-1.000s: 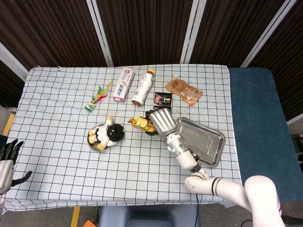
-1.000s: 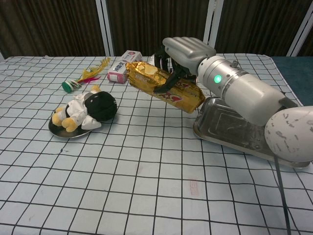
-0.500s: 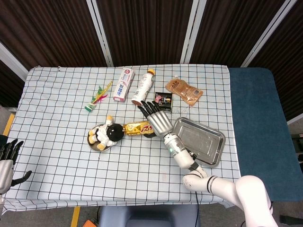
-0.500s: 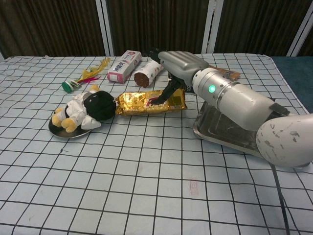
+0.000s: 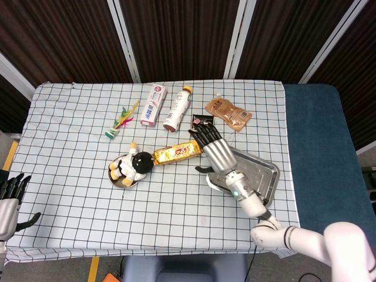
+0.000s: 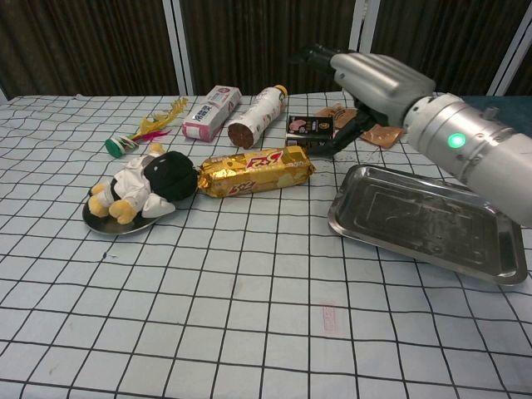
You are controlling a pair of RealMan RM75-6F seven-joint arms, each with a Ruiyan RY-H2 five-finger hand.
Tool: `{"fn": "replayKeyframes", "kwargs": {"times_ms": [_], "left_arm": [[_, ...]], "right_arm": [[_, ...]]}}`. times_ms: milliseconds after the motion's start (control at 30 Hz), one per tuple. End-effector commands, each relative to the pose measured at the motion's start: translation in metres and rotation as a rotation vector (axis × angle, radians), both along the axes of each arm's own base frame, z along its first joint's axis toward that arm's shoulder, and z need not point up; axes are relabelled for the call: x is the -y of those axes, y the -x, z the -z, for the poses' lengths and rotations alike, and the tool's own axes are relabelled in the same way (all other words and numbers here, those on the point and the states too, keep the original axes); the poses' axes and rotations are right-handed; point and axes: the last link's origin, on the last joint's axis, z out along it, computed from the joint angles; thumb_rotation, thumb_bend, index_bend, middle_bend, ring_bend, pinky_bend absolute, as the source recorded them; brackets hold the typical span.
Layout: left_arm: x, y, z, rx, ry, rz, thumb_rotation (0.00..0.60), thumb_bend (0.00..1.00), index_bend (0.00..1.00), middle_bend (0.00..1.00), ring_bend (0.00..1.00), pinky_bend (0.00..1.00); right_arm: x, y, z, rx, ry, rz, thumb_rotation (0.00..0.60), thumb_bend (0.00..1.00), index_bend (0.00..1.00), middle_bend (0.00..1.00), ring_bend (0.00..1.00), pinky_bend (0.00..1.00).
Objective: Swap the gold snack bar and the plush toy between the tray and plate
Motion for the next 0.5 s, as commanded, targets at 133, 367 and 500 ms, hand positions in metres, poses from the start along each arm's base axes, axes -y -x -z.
{"fn": "replayKeyframes", "kwargs": {"times_ms": [133,367,500], "left_arm": [[-0.001,-0.004,0.007,-0.015,0.022,0.022,0.600,0.24,0.00,0.00,0.00,0.00],[-0.003,-0.008,0.017,-0.017,0.050,0.045,0.600,0.24,0.00,0.00,0.00,0.00],[-0.008,-0.010,0.021,0.000,0.065,0.037,0.600,0.24,0.00,0.00,0.00,0.00]], "right_arm": [[-0.085,0.095,-0.104,-0.049,0.120,0.216,0.600,0.12,0.01,0.00,0.00,0.00],[-0.135,0.142,-0.146,-0.239,0.154,0.281,0.600,0.10,0.00,0.00,0.00,0.00],[-0.158,0.162,-0.160,-0.262,0.209,0.339,0.600,0.06,0.00,0.00,0.00,0.00]]}}
